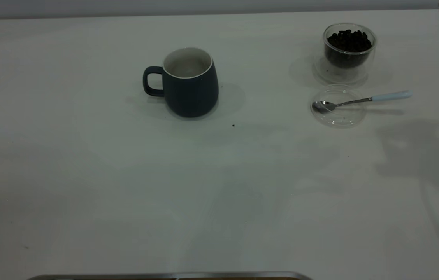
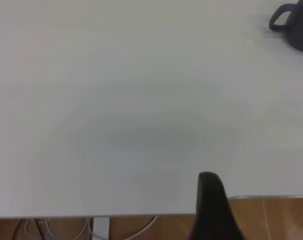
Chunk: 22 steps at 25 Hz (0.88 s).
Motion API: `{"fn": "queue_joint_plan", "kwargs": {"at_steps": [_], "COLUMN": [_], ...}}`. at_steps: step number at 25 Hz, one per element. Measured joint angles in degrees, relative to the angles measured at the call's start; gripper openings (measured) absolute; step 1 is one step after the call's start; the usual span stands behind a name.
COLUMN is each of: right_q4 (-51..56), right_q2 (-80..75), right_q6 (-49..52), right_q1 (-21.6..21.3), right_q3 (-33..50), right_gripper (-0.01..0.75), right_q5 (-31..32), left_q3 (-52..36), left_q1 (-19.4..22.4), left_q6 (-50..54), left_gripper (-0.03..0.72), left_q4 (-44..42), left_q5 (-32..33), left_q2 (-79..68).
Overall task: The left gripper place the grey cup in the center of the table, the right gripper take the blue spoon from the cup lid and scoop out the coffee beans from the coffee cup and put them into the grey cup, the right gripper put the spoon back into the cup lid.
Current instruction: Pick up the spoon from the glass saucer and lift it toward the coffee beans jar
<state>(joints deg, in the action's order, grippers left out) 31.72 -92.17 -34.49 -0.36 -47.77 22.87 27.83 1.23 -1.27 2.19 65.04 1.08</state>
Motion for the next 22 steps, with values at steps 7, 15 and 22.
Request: {"fn": "queue_joint_plan", "kwargs": {"at_steps": [7,15,22], "right_q4": [14.1,34.1,35.8], "right_q2": [-18.7,-36.6,-45.5], "right_q6": [-12.9,-31.8,-34.8], "right_q1": [-11.6,-19.6,-20.2], "right_q3": [-10.0,-19.9,-26.0], "right_gripper": [0.534,0.534,0.534], "right_q5": [7.4,17.7,24.7], "left_q3": [0.0,0.0,0.0], "left_q1": [0.0,0.0,0.0], "left_q6": [0.0,-0.1,-0.1], "left_gripper": [0.555,0.555,0.555], "left_q4": [0.0,0.0,0.0], "left_q5": [0.0,0.0,0.0], "left_q2": [0.0,0.0,0.0]}}
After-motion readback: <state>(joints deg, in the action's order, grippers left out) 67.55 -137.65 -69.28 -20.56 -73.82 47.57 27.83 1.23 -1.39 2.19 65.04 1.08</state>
